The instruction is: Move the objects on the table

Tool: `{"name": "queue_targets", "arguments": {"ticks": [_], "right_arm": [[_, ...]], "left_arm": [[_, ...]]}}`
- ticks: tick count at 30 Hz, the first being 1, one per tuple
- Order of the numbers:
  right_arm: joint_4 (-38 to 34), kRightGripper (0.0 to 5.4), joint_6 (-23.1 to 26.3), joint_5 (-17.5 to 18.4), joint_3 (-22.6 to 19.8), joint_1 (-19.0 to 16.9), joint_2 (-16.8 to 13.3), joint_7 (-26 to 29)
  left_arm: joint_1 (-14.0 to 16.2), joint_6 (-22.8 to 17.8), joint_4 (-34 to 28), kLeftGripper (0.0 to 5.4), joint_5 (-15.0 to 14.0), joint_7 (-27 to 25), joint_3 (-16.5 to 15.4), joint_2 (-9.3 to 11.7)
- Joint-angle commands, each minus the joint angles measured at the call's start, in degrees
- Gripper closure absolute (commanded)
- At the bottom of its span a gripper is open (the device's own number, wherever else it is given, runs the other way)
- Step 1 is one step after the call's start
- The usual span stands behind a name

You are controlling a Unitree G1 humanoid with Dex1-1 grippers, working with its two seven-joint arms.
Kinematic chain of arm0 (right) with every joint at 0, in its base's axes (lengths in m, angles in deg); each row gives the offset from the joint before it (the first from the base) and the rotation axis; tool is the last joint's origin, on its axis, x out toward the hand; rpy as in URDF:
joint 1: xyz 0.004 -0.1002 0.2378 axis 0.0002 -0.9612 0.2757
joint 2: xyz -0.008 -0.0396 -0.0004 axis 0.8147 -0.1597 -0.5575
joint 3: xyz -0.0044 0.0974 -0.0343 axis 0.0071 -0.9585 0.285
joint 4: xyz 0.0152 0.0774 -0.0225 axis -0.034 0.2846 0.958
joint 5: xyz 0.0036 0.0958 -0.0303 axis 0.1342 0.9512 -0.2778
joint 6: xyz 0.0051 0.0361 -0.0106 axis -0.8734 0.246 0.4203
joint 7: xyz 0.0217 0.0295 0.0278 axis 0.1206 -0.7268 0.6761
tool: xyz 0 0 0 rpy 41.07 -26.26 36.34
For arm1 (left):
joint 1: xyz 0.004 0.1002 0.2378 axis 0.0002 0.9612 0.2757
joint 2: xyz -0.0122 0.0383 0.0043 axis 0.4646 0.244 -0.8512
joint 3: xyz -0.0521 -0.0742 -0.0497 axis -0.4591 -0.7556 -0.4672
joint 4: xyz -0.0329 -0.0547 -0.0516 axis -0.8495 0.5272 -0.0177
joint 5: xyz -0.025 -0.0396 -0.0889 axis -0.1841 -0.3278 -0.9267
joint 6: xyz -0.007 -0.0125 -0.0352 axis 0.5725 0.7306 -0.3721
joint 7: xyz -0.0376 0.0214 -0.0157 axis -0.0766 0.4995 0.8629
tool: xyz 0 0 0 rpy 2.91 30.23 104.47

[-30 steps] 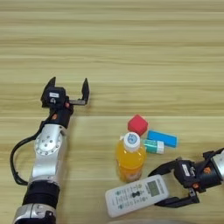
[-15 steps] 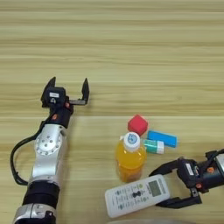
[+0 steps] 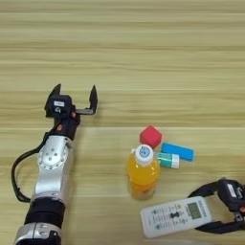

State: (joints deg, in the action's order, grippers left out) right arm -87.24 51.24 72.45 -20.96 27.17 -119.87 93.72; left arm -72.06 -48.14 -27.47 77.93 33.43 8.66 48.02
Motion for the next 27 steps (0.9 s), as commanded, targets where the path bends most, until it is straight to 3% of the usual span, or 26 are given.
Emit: {"name": "queue_targets", "arguments": {"ticks": [1, 14, 27], "right_arm": [[2.2, 2.42, -1.3, 0.1, -2.6, -1.0, -2.3, 0.1], [14.3, 2.43, -3.9, 0.4, -8.3, 1.5, -3.9, 0.7], [18.4, 2.43, -4.9, 0.7, -9.1, 5.2, 0.1, -0.6]], "left_arm": [[-0.4, 0.4, -0.1, 0.0, 0.5, 0.0, 0.1, 0.0], [-0.4, 0.4, 0.0, 0.0, 0.4, -0.1, 0.2, 0.0], [-1.0, 0.8, 1.2, 0.0, 0.4, -0.1, 0.1, -0.1]]}}
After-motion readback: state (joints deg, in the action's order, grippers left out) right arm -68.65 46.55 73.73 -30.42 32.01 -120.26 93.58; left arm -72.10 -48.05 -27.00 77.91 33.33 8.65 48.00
